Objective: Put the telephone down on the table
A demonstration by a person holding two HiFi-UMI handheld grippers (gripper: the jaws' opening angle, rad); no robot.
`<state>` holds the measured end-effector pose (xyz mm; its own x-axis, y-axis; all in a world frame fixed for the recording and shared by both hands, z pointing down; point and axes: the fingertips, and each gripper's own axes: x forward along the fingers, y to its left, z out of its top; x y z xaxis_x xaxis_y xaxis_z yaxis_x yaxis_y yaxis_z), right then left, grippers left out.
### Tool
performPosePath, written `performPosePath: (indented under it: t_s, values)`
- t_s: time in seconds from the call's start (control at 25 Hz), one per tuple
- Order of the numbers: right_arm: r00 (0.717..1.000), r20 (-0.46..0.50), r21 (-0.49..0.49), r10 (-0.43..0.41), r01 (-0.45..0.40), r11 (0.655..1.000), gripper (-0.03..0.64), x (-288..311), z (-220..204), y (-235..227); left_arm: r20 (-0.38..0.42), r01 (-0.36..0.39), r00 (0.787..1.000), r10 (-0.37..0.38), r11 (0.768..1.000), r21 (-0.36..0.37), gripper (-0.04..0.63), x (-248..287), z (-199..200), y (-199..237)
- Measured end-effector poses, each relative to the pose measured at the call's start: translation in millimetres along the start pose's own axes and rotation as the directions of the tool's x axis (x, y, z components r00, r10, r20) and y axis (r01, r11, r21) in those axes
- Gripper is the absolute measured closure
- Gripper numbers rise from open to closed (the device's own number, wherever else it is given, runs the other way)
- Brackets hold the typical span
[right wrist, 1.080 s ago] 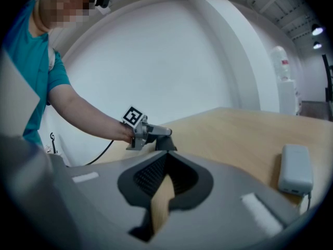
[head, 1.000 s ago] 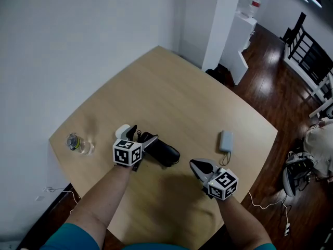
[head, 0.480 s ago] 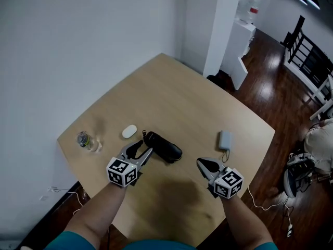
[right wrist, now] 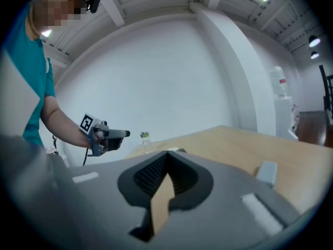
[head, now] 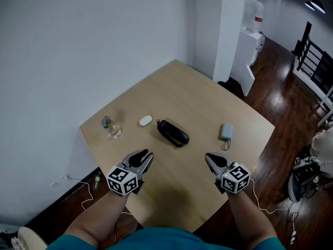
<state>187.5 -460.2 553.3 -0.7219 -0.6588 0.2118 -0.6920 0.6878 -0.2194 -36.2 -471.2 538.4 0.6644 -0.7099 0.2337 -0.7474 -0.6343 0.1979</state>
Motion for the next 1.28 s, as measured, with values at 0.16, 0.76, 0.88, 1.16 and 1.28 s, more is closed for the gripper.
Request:
performPosePath:
  t_s: [0.16, 0.76, 0.88, 1.16, 1.28]
  values:
    - [1.000, -0.007, -0.019, 0.025, -0.025, 1.000, 0.614, -23.0, 3.5, 39.9, 0.052, 0.014, 0.999, -0.013, 1.000, -0.006, 0.517, -47.7, 11.0, -29.8]
    - [0.975, 0.012, -0.015, -0.221, 0.221, 0.975, 0.614, -110.6, -29.3, 219.3, 0.017, 0.177, 0.984, -0.179, 0.981, 0.080, 0.591, -225.9, -29.0, -68.7]
    - [0.971, 0.013, -0.024, -0.240, 0.240, 0.970, 0.614, -138.6, -33.2, 240.0, 0.000, 0.185, 0.983, -0.186, 0.978, 0.093, 0.591, -247.5, -37.2, -86.9]
    - [0.979, 0.023, -0.070, -0.204, 0.205, 0.976, 0.614, -221.0, -48.9, 283.7, 0.027, 0.145, 0.989, -0.149, 0.985, 0.095, 0.591, -291.0, -60.4, -172.6]
    - [0.989, 0.003, -0.114, -0.147, 0.147, 0.983, 0.614, -250.1, -60.2, 305.4, 0.036, 0.131, 0.990, -0.135, 0.987, 0.088, 0.591, -306.9, -75.1, -218.9]
